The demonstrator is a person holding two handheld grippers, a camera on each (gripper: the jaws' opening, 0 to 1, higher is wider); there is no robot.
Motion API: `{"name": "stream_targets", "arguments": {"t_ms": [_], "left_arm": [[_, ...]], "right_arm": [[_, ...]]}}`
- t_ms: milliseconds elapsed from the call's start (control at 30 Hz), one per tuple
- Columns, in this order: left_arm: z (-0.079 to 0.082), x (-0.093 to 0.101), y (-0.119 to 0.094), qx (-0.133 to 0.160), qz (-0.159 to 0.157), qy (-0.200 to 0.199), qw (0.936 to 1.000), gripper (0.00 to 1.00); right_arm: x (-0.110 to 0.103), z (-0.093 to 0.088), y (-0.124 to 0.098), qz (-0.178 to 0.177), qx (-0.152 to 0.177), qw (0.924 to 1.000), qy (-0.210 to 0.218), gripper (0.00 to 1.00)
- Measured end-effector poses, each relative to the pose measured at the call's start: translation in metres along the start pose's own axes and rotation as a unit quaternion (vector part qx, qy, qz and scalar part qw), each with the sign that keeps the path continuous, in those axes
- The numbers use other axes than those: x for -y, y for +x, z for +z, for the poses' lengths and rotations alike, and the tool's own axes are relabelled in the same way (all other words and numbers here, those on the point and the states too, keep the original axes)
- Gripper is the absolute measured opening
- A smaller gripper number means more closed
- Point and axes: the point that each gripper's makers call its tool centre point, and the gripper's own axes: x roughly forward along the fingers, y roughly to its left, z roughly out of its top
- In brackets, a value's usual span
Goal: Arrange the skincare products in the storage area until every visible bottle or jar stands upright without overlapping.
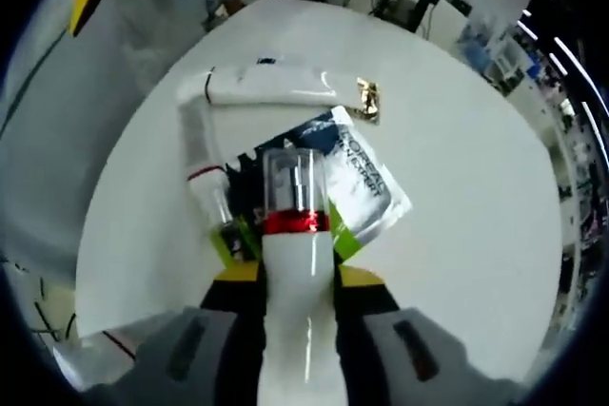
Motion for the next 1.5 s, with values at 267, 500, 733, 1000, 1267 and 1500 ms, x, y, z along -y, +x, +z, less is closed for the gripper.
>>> {"name": "stream_targets", "arguments": {"t_ms": [267,500,733,1000,1267,1500], "left_arm": [[0.004,0.004,0.000,0.002,-0.005,0.004,1.0000,0.91],[0.009,0.006,0.000,0.008,-0.009,0.007,0.9999,0.91],[0.012,0.017,0.001,0.007,-0.022,0.017,0.9996,0.91],[0.023,0.023,0.002,0.014,-0.031,0.029,0.9990,0.91],[0.038,0.036,0.001,0.022,-0.052,0.052,0.9970,0.91],[0.053,0.053,-0.005,0.038,-0.078,0.066,0.9940,0.91]], "right_arm": [[0.001,0.007,-0.010,-0.017,0.047,0.9968,0.062,0.26],[0.000,0.020,-0.026,-0.044,0.110,0.9848,0.127,0.26],[0.000,0.028,-0.049,-0.064,0.148,0.9736,0.161,0.26],[0.000,0.052,-0.086,-0.083,0.222,0.9497,0.205,0.26],[-0.013,0.094,-0.136,-0.081,0.344,0.8975,0.264,0.26],[-0.038,0.118,-0.166,-0.076,0.404,0.8663,0.284,0.26]]}}
